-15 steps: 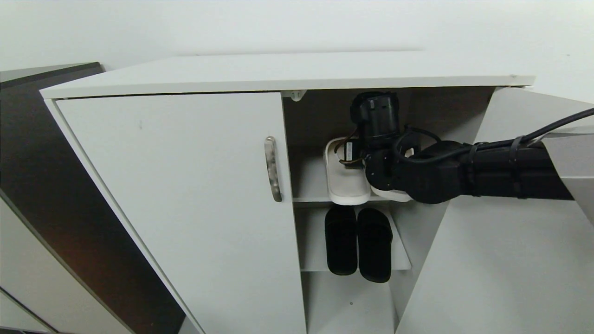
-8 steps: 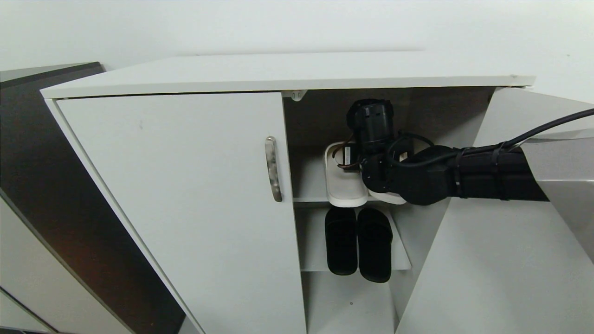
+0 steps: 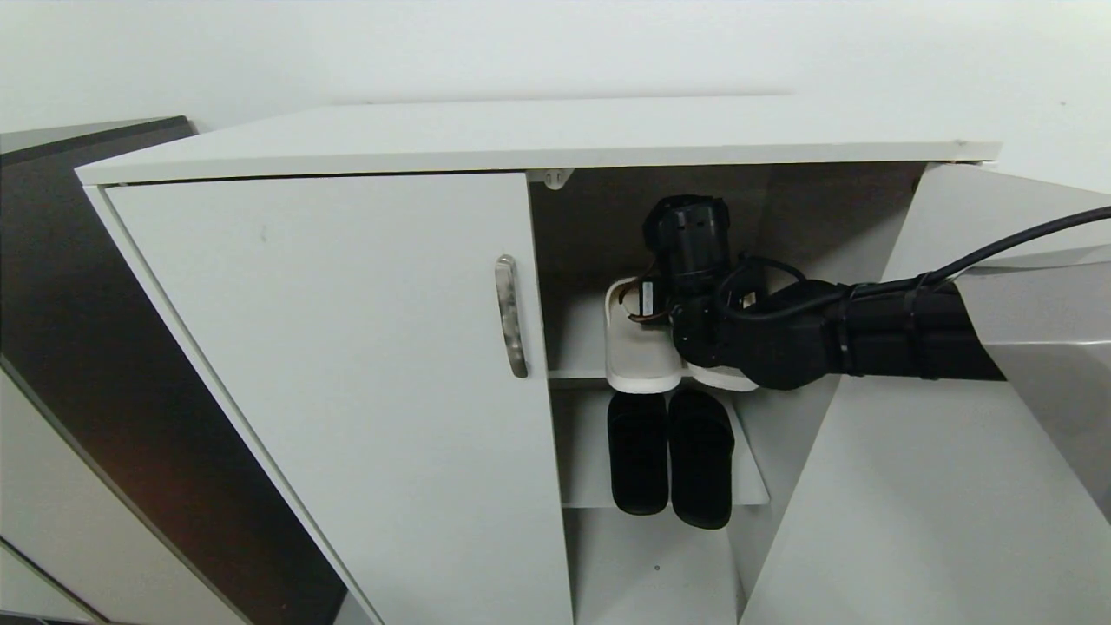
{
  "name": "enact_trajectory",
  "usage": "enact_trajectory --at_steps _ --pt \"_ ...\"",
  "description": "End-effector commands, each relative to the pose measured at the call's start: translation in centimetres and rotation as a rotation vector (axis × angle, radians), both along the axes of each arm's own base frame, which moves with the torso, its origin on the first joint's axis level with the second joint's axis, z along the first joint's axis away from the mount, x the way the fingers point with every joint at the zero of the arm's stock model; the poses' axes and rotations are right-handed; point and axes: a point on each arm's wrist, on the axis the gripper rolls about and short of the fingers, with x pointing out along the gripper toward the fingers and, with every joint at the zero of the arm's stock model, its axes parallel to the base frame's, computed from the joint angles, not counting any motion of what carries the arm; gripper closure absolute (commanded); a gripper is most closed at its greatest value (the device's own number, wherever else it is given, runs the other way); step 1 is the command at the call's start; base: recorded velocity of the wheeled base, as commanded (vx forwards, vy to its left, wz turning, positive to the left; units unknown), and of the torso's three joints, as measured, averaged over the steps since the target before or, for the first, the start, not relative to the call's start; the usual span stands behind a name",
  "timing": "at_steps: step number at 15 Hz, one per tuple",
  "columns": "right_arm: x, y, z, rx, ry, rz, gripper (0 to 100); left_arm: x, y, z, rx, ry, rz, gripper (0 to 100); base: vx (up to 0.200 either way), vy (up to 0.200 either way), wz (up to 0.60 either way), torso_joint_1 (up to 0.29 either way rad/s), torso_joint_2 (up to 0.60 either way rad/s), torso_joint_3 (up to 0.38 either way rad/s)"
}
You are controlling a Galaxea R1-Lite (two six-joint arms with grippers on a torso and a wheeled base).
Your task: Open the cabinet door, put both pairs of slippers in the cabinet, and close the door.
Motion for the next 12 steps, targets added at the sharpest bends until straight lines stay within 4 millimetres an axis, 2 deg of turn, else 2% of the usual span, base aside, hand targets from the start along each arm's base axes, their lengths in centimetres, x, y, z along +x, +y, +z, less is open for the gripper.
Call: enact_trajectory --at_steps 1,4,8,9,12 --pt "0.0 0.0 -0.1 -0.001 0.001 0.0 0 0.0 0.0 0.0 0.0 0.001 0.0 100 0.0 0.0 0.0 0.0 0.0 0.0" --pt "-0.6 0.0 0.1 0.006 0.004 0.001 0 0.0 0.0 0.0 0.0 0.001 0.002 100 0.0 0.0 0.0 0.0 0.0 0.0" --pt "-3.5 -0.7 1.3 0.01 0.004 0.031 0 0.0 0.0 0.0 0.0 0.001 0.002 100 0.0 0.0 0.0 0.0 0.0 0.0" --pt "-5.1 -0.9 2.1 0.02 -0.009 0.053 0 0.0 0.0 0.0 0.0 0.001 0.002 100 0.0 0.0 0.0 0.0 0.0 0.0" --pt "-9.1 -1.5 1.6 0.017 -0.006 0.114 0 0.0 0.0 0.0 0.0 0.001 0.002 100 0.0 0.0 0.0 0.0 0.0 0.0"
